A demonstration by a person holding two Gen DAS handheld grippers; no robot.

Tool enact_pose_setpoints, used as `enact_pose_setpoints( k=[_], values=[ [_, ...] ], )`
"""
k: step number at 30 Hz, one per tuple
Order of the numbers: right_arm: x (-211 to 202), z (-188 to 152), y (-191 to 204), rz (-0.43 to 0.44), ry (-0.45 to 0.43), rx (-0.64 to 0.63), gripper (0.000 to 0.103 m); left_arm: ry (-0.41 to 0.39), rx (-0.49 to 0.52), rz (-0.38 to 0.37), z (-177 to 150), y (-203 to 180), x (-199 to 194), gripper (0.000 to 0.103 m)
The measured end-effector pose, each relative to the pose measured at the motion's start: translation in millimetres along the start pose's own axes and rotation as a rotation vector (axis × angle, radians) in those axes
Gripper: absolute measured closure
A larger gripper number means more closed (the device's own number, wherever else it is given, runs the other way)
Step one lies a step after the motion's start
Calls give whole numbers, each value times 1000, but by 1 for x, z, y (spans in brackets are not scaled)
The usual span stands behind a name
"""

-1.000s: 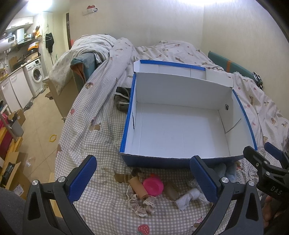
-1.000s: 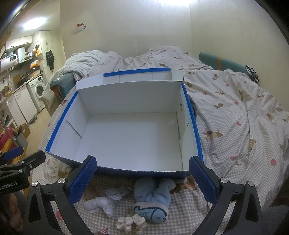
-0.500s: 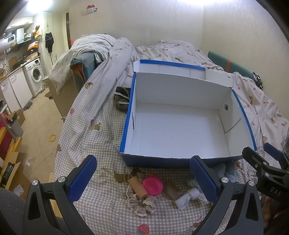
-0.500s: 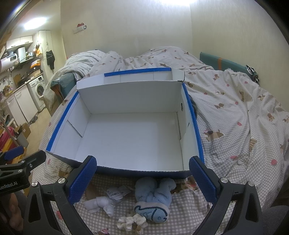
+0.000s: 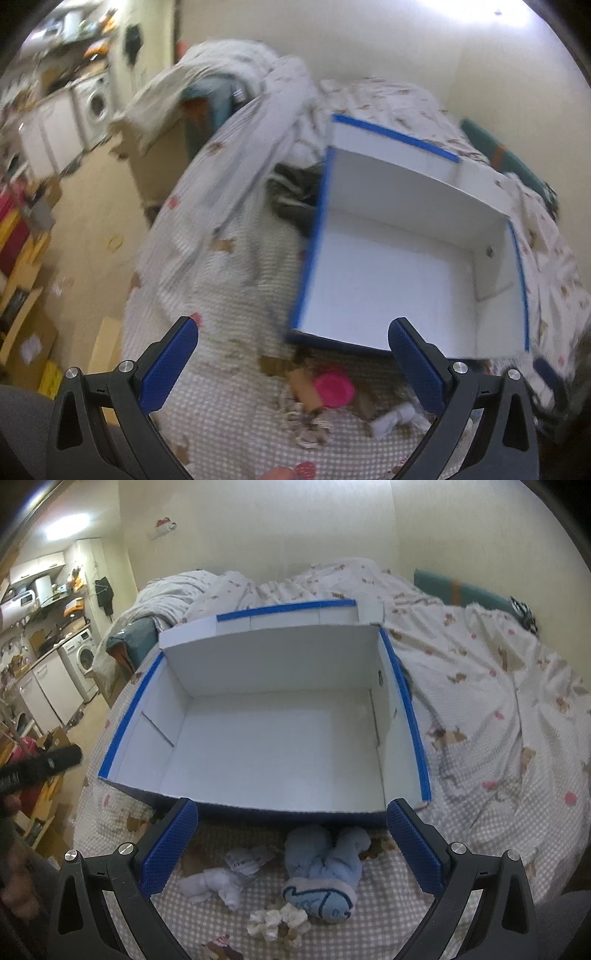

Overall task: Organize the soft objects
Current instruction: 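Grasp the beige lace scrunchie with the left tool while the right tool grasps the white crumpled cloth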

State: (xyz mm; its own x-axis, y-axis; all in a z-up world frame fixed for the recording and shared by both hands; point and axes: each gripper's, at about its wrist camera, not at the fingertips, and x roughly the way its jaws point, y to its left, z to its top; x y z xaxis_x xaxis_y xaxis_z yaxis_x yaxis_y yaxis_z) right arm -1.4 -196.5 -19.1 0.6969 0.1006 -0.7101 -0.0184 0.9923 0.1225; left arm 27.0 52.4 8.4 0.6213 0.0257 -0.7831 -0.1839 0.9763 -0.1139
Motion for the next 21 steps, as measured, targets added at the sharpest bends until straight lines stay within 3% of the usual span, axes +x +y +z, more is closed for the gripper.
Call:
enact_pose_setpoints(
  k=[5,10,12,16,21],
  values=[
    [3,-3,-7,-2,25,36,0,153,-61,60,-2,27,26,0],
    [4,-3,-7,-4,37,47,0,378,-112,-14,-31,31,62,4],
    [4,-4,-6,-4,43,40,0,438,-103,-49,-42,23,71,17],
    [5,-4,-6,-2,50,36,0,549,-28,-105,-58,-3,89,20],
    [9,-4,-16,34,98,76,0,583,88,-84,-74,-29,97,21]
  ],
)
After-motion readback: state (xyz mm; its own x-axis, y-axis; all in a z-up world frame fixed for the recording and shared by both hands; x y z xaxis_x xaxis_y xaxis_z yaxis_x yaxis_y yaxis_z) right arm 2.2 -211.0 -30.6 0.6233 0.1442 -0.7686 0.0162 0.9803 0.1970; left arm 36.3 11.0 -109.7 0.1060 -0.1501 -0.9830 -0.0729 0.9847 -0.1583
